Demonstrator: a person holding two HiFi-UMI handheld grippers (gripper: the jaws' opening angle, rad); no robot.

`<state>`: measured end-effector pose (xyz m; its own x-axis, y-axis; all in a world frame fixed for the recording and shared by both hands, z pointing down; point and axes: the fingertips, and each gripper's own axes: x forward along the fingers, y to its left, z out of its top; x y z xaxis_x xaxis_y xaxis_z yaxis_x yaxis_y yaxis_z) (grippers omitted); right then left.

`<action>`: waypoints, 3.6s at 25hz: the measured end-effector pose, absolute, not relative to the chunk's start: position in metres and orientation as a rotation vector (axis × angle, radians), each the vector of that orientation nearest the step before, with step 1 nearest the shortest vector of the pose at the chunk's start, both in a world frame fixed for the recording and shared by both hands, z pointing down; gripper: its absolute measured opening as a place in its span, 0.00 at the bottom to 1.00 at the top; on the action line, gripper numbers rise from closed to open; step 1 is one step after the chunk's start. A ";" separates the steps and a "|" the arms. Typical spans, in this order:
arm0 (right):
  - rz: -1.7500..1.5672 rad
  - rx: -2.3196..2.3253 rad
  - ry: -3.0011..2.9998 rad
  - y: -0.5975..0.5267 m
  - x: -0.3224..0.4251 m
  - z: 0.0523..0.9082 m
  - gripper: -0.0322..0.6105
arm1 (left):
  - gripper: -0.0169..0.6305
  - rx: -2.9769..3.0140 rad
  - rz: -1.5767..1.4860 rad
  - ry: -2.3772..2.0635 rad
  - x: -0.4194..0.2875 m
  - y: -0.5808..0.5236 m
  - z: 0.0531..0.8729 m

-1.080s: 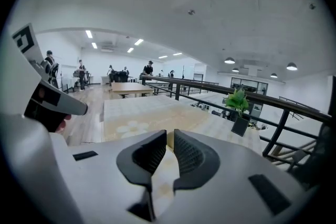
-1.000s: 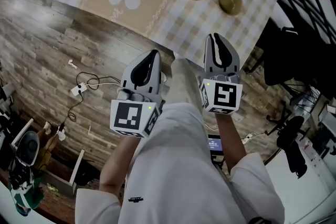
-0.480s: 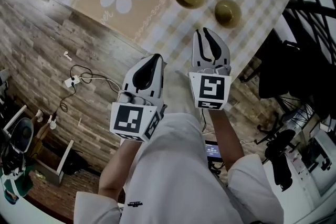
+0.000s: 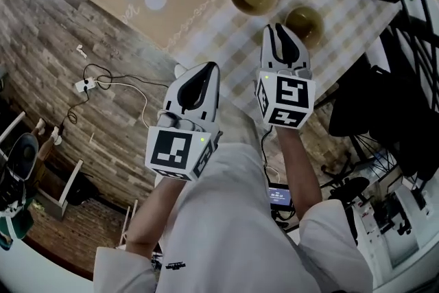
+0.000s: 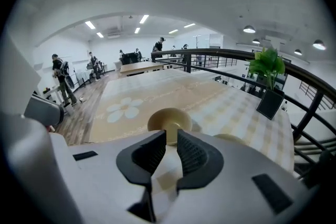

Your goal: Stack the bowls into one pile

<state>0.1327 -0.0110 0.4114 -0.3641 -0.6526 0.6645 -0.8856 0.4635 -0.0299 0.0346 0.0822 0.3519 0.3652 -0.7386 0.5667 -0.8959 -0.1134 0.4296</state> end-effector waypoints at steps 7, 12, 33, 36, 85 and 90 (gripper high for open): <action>0.904 1.392 -2.071 -0.042 0.138 0.440 0.14 | 0.06 1.851 0.283 -1.423 0.045 0.058 0.373; 1.008 1.487 -1.985 -0.055 0.143 0.454 0.14 | 0.06 1.830 0.280 -1.426 0.050 0.043 0.383; 1.122 1.598 -1.914 -0.077 0.142 0.486 0.12 | 0.06 1.787 0.328 -1.404 0.049 0.040 0.412; 1.135 1.583 -1.954 -0.076 0.137 0.481 0.11 | 0.06 1.786 0.328 -1.406 0.046 0.042 0.411; 0.997 1.514 -2.104 -0.021 0.241 0.395 0.11 | 0.06 1.977 0.351 -1.330 0.102 0.035 0.360; 0.999 1.546 -2.071 -0.024 0.266 0.403 0.11 | 0.06 1.987 0.370 -1.302 0.123 0.026 0.366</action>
<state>0.2658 -0.0244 0.4027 -0.3304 -0.6752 0.6594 -0.9364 0.1470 -0.3187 0.1228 0.0259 0.3660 0.4488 -0.6754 0.5852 -0.8822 -0.2303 0.4107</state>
